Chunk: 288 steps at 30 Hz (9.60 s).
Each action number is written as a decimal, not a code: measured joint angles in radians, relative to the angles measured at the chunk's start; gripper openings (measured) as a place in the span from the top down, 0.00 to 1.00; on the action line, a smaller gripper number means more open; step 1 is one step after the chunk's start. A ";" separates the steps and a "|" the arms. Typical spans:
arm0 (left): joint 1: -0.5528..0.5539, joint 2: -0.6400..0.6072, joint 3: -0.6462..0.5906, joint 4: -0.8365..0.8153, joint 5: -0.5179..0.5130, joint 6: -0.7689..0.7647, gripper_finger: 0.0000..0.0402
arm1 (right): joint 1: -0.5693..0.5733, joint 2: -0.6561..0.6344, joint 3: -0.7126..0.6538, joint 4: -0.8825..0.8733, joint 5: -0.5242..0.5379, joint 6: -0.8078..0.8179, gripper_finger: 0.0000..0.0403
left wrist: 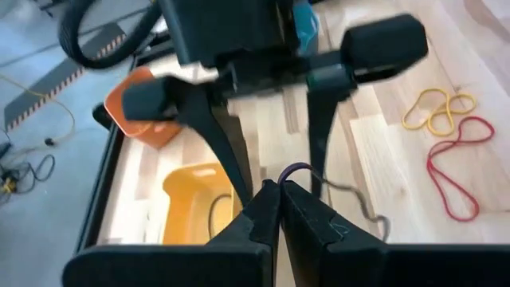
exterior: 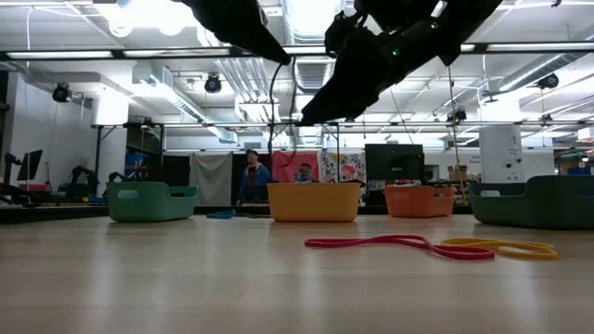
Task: Sort rubber bands into baskets
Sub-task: Put the black rubberband into the yellow bin, then put the red rubberband into the green bin
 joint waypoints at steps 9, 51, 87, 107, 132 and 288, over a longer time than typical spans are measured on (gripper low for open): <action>0.002 0.000 -0.041 0.002 -0.002 -0.026 1.00 | -0.008 -0.031 0.000 -0.010 -0.078 0.072 0.46; 0.003 0.033 -0.071 0.236 0.032 -0.017 1.00 | -0.007 0.106 0.001 0.296 -0.240 0.016 0.64; -0.006 0.007 -0.078 -0.123 -0.049 -0.166 0.66 | 0.020 0.204 0.002 -0.072 -0.186 -0.042 0.85; -0.055 -0.133 -0.383 0.306 -0.018 -0.239 0.66 | 0.020 0.379 0.039 -0.034 -0.105 -0.096 0.51; -0.054 -0.183 -0.412 0.306 -0.029 -0.238 0.66 | 0.017 0.174 0.061 -0.064 -0.100 -0.183 0.98; -0.153 0.700 -0.056 0.759 0.258 -0.322 0.52 | 0.412 -0.446 -0.100 -0.752 0.194 0.455 0.81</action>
